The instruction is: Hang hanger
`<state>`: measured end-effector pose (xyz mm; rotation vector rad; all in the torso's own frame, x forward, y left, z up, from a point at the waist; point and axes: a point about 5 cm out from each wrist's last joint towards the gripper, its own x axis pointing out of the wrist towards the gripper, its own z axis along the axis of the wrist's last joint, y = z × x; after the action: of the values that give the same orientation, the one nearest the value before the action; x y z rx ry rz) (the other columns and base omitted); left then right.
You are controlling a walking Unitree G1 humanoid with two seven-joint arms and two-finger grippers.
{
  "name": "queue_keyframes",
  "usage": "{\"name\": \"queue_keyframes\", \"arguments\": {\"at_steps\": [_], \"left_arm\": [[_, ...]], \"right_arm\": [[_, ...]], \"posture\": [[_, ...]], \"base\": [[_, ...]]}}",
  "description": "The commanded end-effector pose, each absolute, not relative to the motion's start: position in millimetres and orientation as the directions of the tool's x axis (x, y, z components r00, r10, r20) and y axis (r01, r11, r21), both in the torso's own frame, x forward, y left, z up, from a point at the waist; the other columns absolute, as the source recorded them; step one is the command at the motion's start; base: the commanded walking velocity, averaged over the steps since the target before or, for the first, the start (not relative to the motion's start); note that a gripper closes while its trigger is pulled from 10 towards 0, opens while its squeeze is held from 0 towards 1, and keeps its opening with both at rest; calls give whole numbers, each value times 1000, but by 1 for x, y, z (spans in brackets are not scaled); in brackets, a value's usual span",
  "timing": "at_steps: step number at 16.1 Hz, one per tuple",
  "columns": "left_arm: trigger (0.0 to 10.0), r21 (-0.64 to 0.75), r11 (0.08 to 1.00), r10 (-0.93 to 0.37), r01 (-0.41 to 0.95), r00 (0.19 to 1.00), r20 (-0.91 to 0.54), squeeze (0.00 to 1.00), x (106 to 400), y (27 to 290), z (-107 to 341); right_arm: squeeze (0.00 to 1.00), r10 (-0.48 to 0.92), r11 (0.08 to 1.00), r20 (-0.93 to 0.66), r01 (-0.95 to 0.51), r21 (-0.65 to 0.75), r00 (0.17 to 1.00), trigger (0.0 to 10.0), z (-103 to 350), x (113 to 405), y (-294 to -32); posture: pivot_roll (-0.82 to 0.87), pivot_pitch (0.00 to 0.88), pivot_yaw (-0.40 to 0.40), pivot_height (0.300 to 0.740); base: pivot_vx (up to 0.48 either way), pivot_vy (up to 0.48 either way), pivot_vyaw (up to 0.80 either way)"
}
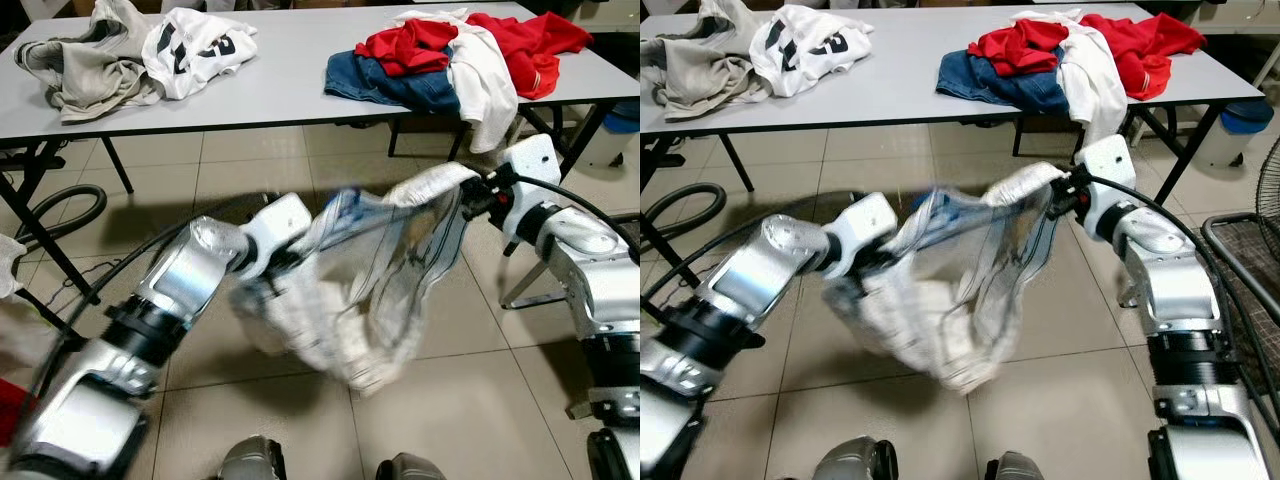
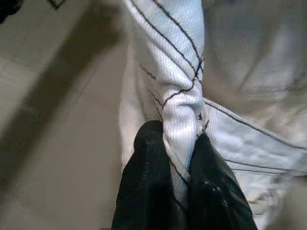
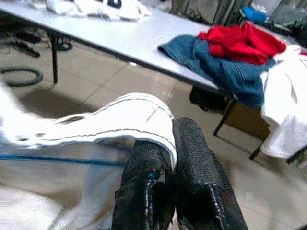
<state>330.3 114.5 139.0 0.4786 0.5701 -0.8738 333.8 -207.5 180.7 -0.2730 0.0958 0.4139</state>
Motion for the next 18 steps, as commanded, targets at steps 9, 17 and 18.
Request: {"name": "queue_keyframes", "arguments": {"at_steps": [9,17,18], "left_arm": [[0,-164,686,-716,709,617,-325,0,350,116,176],[0,-269,360,-930,893,365,-31,0,323,113,242],[0,-288,292,-950,912,311,20,0,317,112,249]], "right_arm": [[0,423,872,-29,-416,-260,906,0,220,315,-184],[0,362,867,-179,-401,-295,915,0,139,307,-167],[0,356,873,-153,-387,-298,922,0,138,308,-165]], "posture": [[-144,0,16,740],[-126,0,19,740],[-124,0,20,740]], "base": [[0,0,0],[0,0,0],[0,0,0]]}}
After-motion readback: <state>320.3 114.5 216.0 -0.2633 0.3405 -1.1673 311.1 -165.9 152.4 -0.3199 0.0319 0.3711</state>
